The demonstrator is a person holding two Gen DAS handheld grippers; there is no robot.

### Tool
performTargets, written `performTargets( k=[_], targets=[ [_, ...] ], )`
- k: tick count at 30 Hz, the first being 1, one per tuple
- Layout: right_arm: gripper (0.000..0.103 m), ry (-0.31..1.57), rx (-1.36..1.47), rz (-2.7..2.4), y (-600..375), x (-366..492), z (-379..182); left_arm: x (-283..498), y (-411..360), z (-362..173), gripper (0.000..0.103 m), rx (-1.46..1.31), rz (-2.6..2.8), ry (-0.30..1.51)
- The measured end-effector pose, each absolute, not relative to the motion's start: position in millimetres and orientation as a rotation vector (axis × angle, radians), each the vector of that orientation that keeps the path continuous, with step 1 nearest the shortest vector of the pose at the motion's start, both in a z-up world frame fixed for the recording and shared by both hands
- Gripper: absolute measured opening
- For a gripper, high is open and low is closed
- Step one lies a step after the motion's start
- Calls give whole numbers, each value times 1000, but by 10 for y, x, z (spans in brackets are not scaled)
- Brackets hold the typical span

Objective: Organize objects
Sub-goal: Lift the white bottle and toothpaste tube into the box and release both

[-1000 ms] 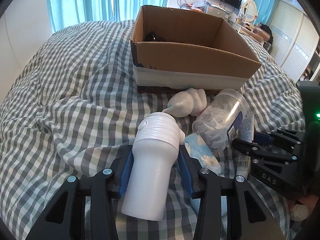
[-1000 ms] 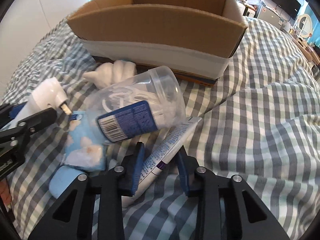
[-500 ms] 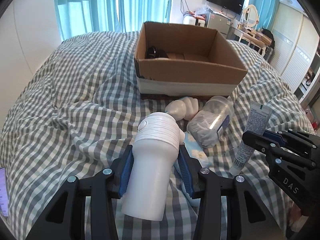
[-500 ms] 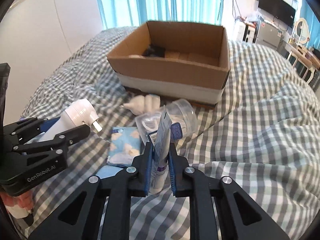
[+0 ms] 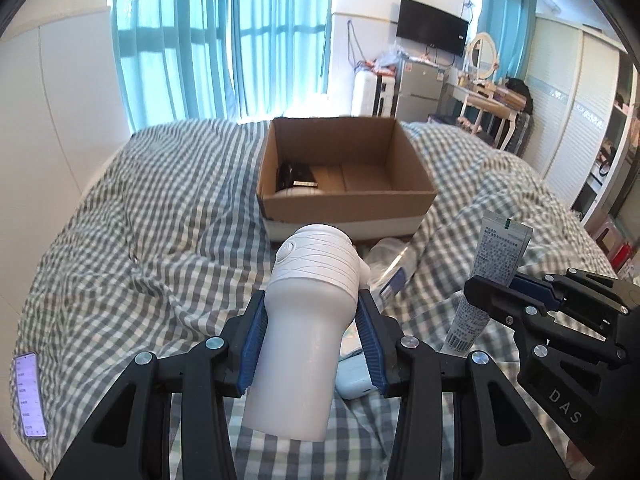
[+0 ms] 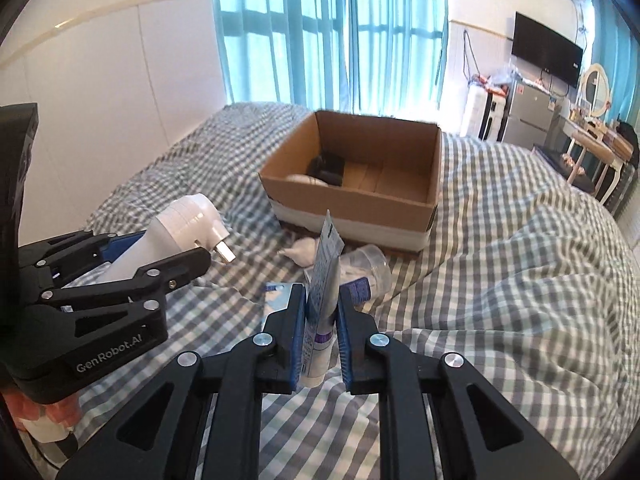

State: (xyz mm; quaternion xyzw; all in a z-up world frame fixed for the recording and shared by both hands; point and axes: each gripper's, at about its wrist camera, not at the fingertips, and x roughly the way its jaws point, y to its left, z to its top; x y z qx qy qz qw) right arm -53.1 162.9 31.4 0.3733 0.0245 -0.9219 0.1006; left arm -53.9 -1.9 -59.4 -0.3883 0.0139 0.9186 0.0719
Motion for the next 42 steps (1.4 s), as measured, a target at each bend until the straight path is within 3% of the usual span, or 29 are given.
performTargets(
  k=[20, 34, 42],
  targets=[
    [14, 134, 869, -2831, 1762, -432, 1301, -648, 151, 269, 45, -936, 2817, 92],
    [14, 125, 793, -2858, 1956, -1164, 1788, -1349, 263, 722, 45, -840, 2833, 121],
    [14, 100, 832, -2859, 2080, -1818, 1788, -1937, 325, 695, 45, -856, 2825, 132]
  ],
)
